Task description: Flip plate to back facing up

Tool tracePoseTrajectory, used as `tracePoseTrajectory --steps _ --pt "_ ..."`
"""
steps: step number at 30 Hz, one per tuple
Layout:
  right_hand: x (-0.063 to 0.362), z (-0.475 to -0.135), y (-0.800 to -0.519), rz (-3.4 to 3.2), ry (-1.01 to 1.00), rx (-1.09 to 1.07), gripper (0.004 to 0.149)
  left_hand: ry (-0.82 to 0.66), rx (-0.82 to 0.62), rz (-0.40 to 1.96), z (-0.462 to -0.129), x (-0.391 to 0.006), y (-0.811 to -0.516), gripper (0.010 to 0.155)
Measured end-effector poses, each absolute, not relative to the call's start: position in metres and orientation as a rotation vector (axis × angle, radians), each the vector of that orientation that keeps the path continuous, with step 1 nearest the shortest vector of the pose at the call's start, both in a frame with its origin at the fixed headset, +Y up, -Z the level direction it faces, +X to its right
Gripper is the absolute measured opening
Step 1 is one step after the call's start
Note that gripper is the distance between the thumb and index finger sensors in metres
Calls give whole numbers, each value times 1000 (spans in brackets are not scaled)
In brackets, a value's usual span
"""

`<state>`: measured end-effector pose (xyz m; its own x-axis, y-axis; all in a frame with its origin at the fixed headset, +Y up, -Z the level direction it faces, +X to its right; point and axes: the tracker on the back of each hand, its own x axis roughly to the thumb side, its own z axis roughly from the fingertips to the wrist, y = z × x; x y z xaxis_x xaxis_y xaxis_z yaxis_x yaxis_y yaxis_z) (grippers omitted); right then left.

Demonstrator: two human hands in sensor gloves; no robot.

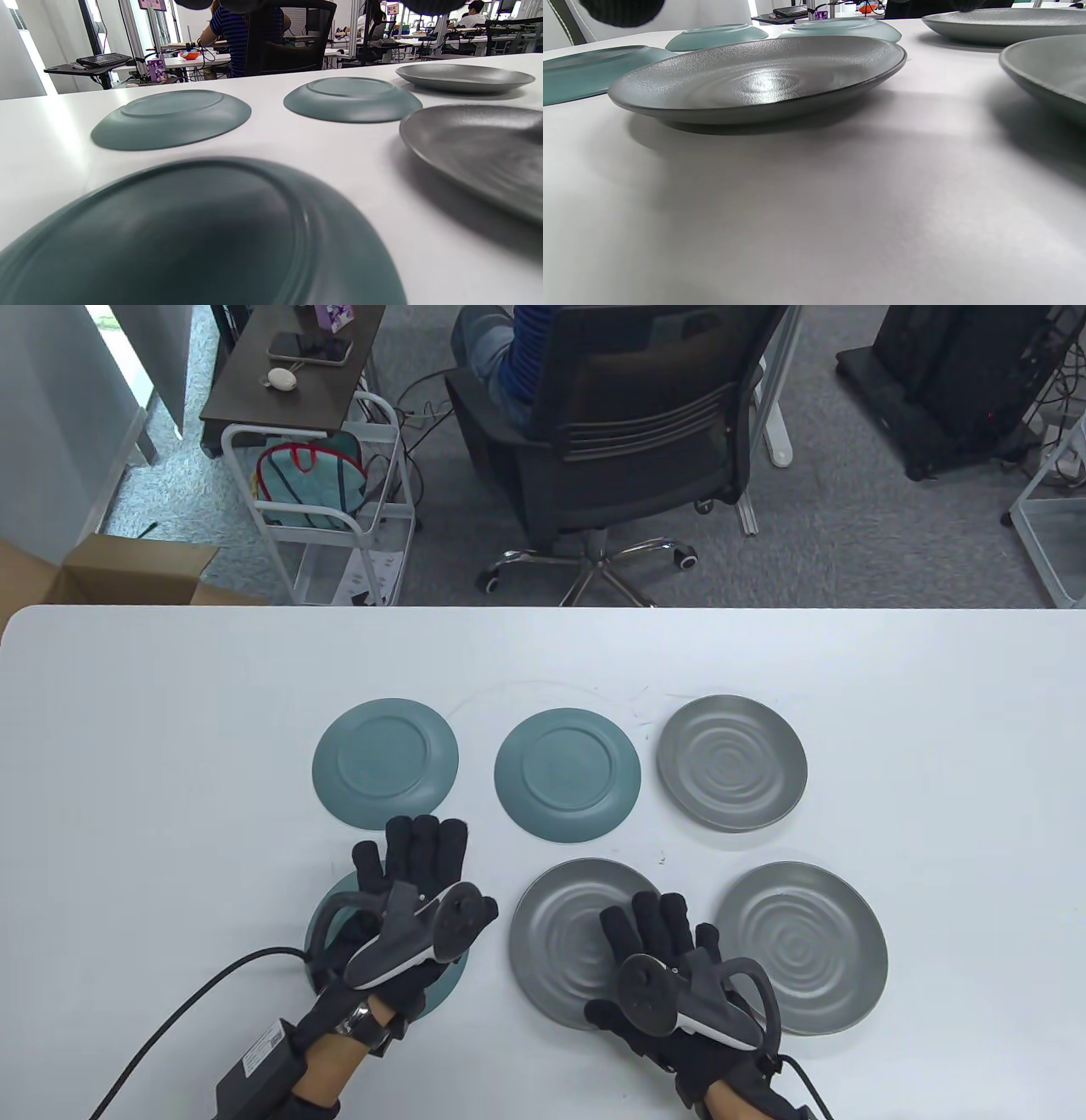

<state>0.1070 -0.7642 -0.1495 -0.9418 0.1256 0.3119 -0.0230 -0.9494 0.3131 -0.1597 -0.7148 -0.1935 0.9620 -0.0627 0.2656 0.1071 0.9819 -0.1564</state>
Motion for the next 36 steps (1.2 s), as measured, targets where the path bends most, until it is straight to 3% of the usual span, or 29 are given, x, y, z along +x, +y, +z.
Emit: tracePoseTrajectory --steps 11,19,36 --pt "107 -149 -764 2995 484 506 93 -230 -265 -70 -147 -208 -750 91" --pt "105 -149 -765 2995 490 497 93 -200 -310 -87 -148 -222 -766 91" --pt "78 -157 -753 3042 552 622 92 -202 -274 -98 -149 -231 -761 91"
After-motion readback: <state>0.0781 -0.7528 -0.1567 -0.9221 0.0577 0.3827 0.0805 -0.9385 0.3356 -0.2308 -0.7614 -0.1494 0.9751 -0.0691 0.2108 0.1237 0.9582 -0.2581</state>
